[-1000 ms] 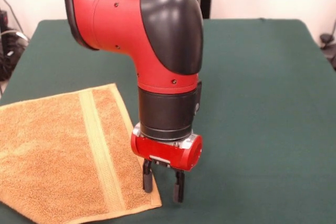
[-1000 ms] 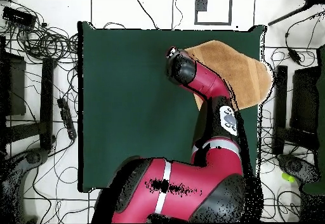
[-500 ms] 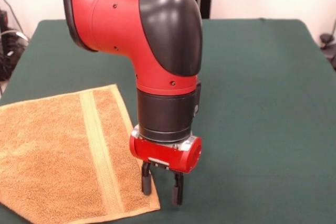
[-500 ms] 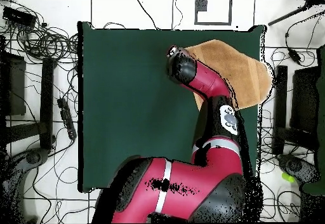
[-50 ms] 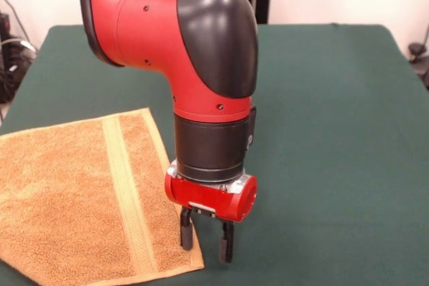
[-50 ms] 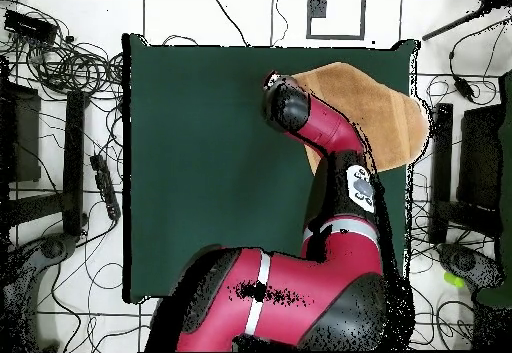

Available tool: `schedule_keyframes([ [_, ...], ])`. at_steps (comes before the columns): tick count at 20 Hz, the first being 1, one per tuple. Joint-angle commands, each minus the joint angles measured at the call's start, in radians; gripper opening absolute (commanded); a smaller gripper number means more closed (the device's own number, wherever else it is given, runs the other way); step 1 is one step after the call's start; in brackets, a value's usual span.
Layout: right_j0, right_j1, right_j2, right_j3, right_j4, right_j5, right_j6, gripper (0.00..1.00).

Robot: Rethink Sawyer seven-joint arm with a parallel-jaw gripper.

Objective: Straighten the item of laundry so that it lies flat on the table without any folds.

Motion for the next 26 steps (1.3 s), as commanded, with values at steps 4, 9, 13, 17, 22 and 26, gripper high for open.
schedule_keyframes([
  [4, -0.018, 0.102, 0.063, 0.020, -0.045, 0.175, 0.057, 1.00],
  [9, -0.061, 0.071, 0.128, 0.093, -0.061, 0.087, 0.036, 1.00],
  [13, -0.071, 0.066, 0.142, 0.096, -0.054, 0.095, 0.046, 1.00],
  [17, -0.060, 0.071, 0.125, 0.077, -0.051, 0.123, 0.063, 1.00],
  [22, -0.054, 0.080, 0.107, 0.049, -0.055, 0.193, 0.052, 1.00],
  [26, -0.064, 0.071, 0.113, 0.058, -0.065, 0.202, 0.034, 1.00],
])
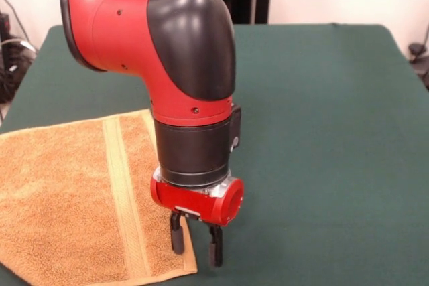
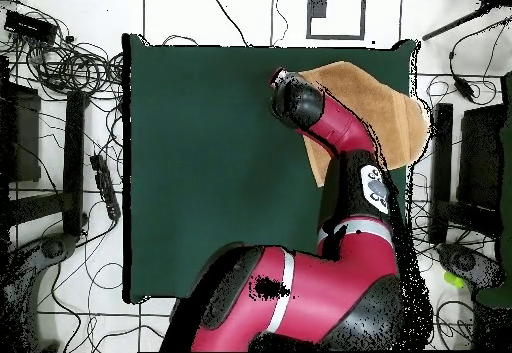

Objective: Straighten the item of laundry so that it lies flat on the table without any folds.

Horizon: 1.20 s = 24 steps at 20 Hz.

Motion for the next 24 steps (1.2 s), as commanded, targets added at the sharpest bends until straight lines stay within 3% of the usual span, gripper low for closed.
schedule_keyframes([
  [1, -0.013, 0.067, 0.064, 0.087, -0.065, 0.138, 0.037, 1.00],
  [10, -0.034, 0.062, 0.084, 0.095, -0.079, 0.157, 0.001, 1.00],
  [12, -0.014, 0.082, 0.042, 0.034, -0.089, 0.285, -0.016, 1.00],
  [14, -0.018, 0.066, 0.052, 0.072, -0.094, 0.180, 0.005, 1.00],
  [24, -0.026, 0.069, 0.062, 0.064, -0.120, 0.209, 0.004, 1.00],
])
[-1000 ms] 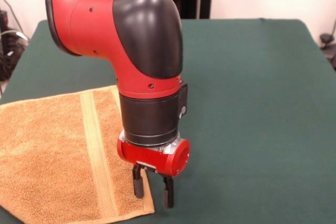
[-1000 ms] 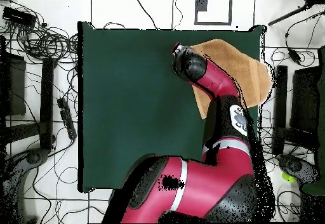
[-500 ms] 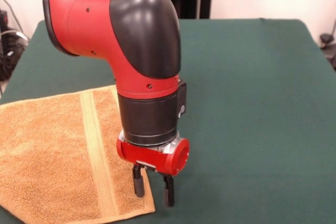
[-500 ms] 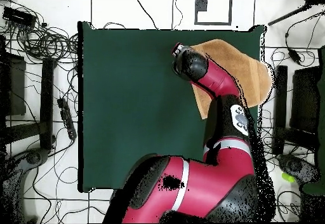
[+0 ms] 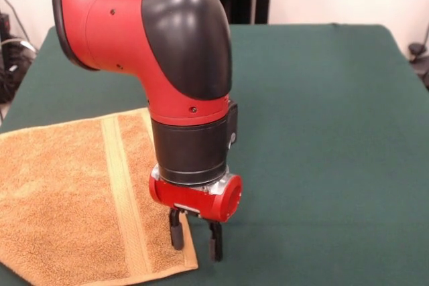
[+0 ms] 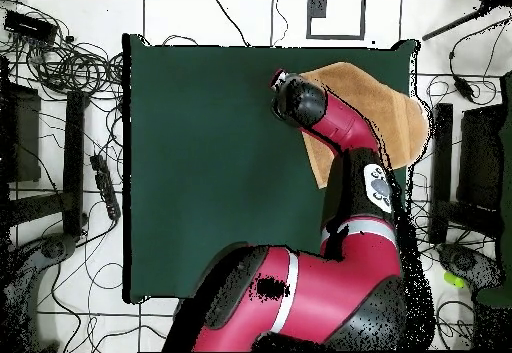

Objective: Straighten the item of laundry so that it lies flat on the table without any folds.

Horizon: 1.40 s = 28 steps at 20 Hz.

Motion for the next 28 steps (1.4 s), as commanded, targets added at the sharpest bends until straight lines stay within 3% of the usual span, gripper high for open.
schedule_keyframes([
  [1, -0.019, 0.069, 0.059, 0.089, -0.072, 0.139, 0.014, 1.00],
  [7, -0.018, 0.067, 0.063, 0.097, -0.078, 0.102, 0.015, 1.00],
  [8, -0.018, 0.068, 0.062, 0.095, -0.078, 0.106, 0.014, 0.00],
  [21, -0.026, 0.064, 0.078, 0.102, -0.101, 0.097, 0.028, 0.00],
  [28, 0.041, 0.041, 0.042, 0.135, -0.067, 0.009, 0.160, 0.00],
])
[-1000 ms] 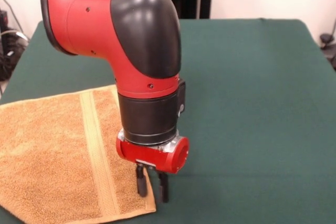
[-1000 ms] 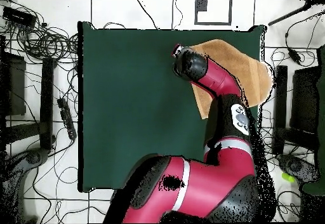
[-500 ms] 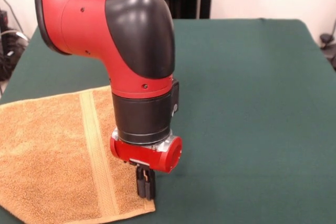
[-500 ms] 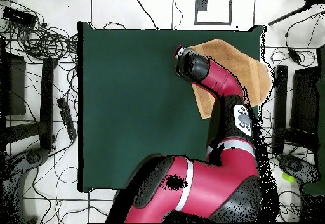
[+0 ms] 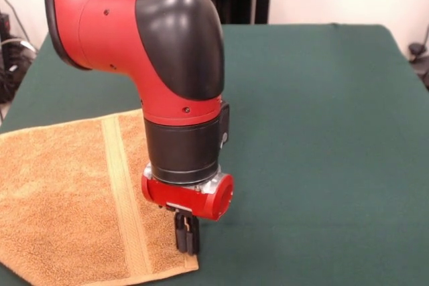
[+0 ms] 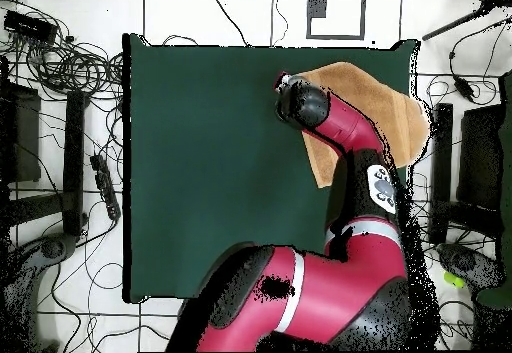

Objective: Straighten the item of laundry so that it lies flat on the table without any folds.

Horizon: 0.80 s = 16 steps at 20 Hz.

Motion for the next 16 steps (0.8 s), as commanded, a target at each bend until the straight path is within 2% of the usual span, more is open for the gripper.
schedule_keyframes([
  [1, 0.058, 0.035, 0.043, 0.147, -0.022, -0.010, 0.173, 0.00],
  [7, 0.028, -0.014, 0.147, 0.267, -0.029, -0.211, 0.222, 0.00],
  [12, 0.042, -0.024, 0.154, 0.295, -0.004, -0.278, 0.253, 0.00],
  [16, 0.040, -0.025, 0.153, 0.302, 0.019, -0.276, 0.241, 0.00],
])
